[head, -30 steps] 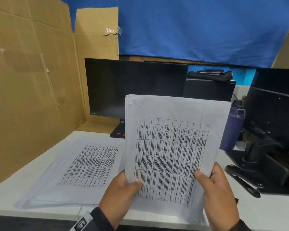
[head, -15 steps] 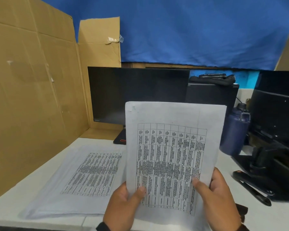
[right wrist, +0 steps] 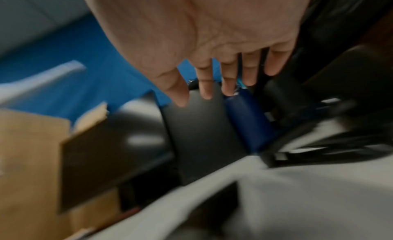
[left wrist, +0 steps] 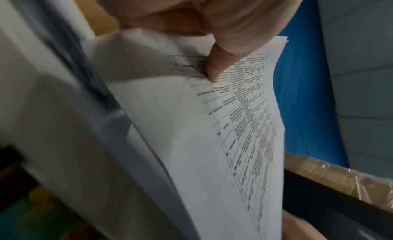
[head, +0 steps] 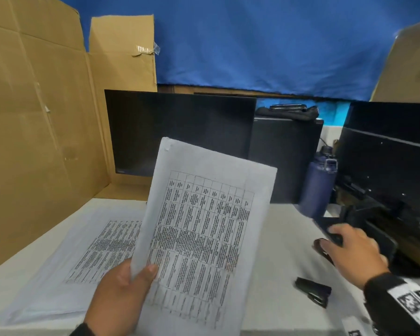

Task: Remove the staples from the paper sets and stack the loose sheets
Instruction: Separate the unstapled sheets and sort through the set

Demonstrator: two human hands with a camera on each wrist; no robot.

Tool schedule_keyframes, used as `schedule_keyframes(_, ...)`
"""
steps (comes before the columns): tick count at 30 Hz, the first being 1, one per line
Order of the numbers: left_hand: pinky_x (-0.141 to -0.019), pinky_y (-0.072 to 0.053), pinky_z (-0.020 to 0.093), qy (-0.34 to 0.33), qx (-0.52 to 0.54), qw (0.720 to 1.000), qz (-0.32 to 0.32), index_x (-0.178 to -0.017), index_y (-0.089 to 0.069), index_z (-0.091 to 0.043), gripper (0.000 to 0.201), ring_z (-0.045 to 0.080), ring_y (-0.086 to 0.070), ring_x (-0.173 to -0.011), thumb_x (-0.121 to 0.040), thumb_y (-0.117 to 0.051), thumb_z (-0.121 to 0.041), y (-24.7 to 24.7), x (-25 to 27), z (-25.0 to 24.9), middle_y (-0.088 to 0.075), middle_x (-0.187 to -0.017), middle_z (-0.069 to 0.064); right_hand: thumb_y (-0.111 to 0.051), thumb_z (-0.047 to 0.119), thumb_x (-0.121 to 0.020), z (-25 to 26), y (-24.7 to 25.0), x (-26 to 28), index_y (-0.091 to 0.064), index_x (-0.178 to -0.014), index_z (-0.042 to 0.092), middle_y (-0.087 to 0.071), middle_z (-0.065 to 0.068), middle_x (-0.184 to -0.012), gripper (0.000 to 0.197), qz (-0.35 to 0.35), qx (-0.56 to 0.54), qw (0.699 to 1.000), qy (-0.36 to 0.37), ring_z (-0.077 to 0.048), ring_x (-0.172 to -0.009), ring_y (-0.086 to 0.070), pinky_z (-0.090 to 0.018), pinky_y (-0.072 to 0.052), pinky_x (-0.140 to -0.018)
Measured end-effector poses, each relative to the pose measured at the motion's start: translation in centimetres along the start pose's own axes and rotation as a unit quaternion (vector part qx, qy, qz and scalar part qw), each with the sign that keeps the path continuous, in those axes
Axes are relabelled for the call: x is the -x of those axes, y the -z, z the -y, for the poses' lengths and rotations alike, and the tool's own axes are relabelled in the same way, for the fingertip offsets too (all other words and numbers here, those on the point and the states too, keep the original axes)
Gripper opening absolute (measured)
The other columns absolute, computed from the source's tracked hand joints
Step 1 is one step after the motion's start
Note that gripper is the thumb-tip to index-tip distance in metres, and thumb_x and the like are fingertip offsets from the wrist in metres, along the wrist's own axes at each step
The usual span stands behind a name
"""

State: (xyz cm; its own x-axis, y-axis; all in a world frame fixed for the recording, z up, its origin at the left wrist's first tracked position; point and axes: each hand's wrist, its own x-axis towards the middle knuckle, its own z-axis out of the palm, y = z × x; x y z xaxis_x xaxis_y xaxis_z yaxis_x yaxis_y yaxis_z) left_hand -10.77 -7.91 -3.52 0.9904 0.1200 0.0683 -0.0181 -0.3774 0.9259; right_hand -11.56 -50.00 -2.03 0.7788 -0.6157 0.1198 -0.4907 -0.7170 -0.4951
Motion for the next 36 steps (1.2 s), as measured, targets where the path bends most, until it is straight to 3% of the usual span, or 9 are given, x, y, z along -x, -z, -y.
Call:
schedule_keyframes(4, -0.064, -0.054, 0.031, 0.004, -0.051, 0.998, 0.035, -0.083, -0.076, -0.018, 0.019, 0.018, -0.071, -0.065, -0.094, -0.070, -0.033, 0.9, -0.8, 0.2, -0.076, -0.071, 0.007, -0.057, 0.039, -0.086, -4.5, -1.7, -1.6, -0.040, -0.146, 0.027, -0.048, -0.010, -0.142, 0.064, 0.133, 0.071, 0.986, -0.065, -0.038, -0.126, -0.048, -0.045, -0.040, -0.109)
schedule_keyframes(10, -0.055, -0.040, 0.021, -0.003, -0.141, 0.983, 0.115, -0.073, -0.066, -0.023, 0.024, 0.006, -0.056, -0.055, -0.092, -0.073, -0.037, 0.0, 0.0, 0.6, -0.058, -0.057, -0.002, -0.057, 0.039, -0.093, -4.6, -2.1, -0.4, -0.041, -0.100, 0.022, -0.061, -0.008, -0.092, 0.024, 0.091, 0.039, 0.991, -0.089, -0.031, -0.095, -0.060, -0.049, -0.048, -0.095)
schedule_keyframes(15, -0.057, -0.038, 0.022, -0.006, -0.173, 0.980, 0.101, -0.071, -0.061, -0.025, 0.027, 0.008, -0.056, -0.060, -0.093, -0.071, -0.036, 0.9, 0.3, 0.2, -0.058, -0.062, -0.002, -0.059, 0.031, -0.095, -5.4, -2.2, -0.8, -0.044, -0.121, 0.009, -0.064, -0.011, -0.101, 0.038, 0.142, 0.007, 0.982, -0.121, -0.030, -0.097, -0.064, -0.045, -0.052, -0.096)
schedule_keyframes(19, -0.064, -0.042, 0.019, 0.001, -0.196, 0.975, 0.103, -0.085, -0.067, -0.035, 0.010, 0.005, -0.065, -0.078, -0.094, -0.071, -0.039, 0.7, 1.4, -0.1, -0.071, -0.081, 0.000, -0.059, 0.026, -0.096, -6.8, -1.6, 0.3, -0.063, -0.106, 0.008, -0.068, -0.014, -0.091, 0.021, 0.149, -0.039, 0.981, -0.119, -0.030, -0.088, -0.066, -0.047, -0.053, -0.091)
schedule_keyframes(23, -0.064, -0.044, 0.020, 0.002, -0.206, 0.973, 0.107, -0.084, -0.071, -0.035, 0.010, 0.006, -0.067, -0.077, -0.093, -0.071, -0.040, 0.4, 1.9, -0.3, -0.072, -0.077, 0.000, -0.058, 0.028, -0.099, -6.5, 0.4, 2.2, -0.061, -0.111, 0.006, -0.069, -0.016, -0.093, 0.025, 0.102, -0.175, 0.972, -0.122, -0.033, -0.087, -0.065, -0.043, -0.051, -0.079)
schedule_keyframes(28, -0.061, -0.045, 0.020, -0.010, -0.231, 0.965, 0.124, -0.076, -0.072, -0.032, 0.017, 0.008, -0.067, -0.069, -0.091, -0.071, -0.039, -0.9, 2.4, -0.3, -0.071, -0.072, 0.006, -0.083, 0.016, -0.071, -1.9, 5.3, 4.5, -0.057, -0.121, 0.009, -0.075, -0.014, -0.105, 0.057, 0.092, -0.561, 0.820, -0.068, -0.035, -0.099, -0.070, -0.050, -0.053, -0.086)
schedule_keyframes(30, -0.060, -0.045, 0.018, -0.020, -0.244, 0.961, 0.130, -0.072, -0.070, -0.035, 0.019, 0.005, -0.066, -0.067, -0.090, -0.072, -0.040, -1.4, 2.6, -0.3, -0.071, -0.071, 0.004, -0.068, 0.001, -0.084, 0.6, 5.7, 5.8, -0.057, -0.115, 0.011, -0.069, -0.013, -0.100, 0.034, 0.075, -0.637, 0.767, -0.028, -0.032, -0.091, -0.068, -0.050, -0.055, -0.081)
schedule_keyframes(33, -0.065, -0.049, 0.015, -0.036, -0.263, 0.953, 0.143, -0.074, -0.071, -0.037, 0.016, 0.004, -0.068, -0.070, -0.088, -0.074, -0.043, -1.9, 2.9, -0.1, -0.073, -0.072, -0.002, -0.067, 0.013, -0.092, 3.5, 4.6, 7.5, -0.060, -0.107, 0.012, -0.062, -0.008, -0.086, 0.017, 0.034, -0.677, 0.735, -0.020, -0.028, -0.077, -0.065, -0.044, -0.056, -0.071)
schedule_keyframes(36, -0.067, -0.050, 0.015, -0.051, -0.274, 0.948, 0.150, -0.075, -0.073, -0.037, 0.016, 0.003, -0.068, -0.071, -0.087, -0.074, -0.047, -2.2, 3.2, -0.1, -0.075, -0.076, -0.009, -0.064, 0.041, -0.095, 5.4, 3.2, 8.5, -0.065, -0.106, 0.016, -0.066, -0.003, -0.081, 0.028, -0.052, -0.681, 0.730, -0.036, -0.021, -0.072, -0.069, -0.040, -0.058, -0.076)
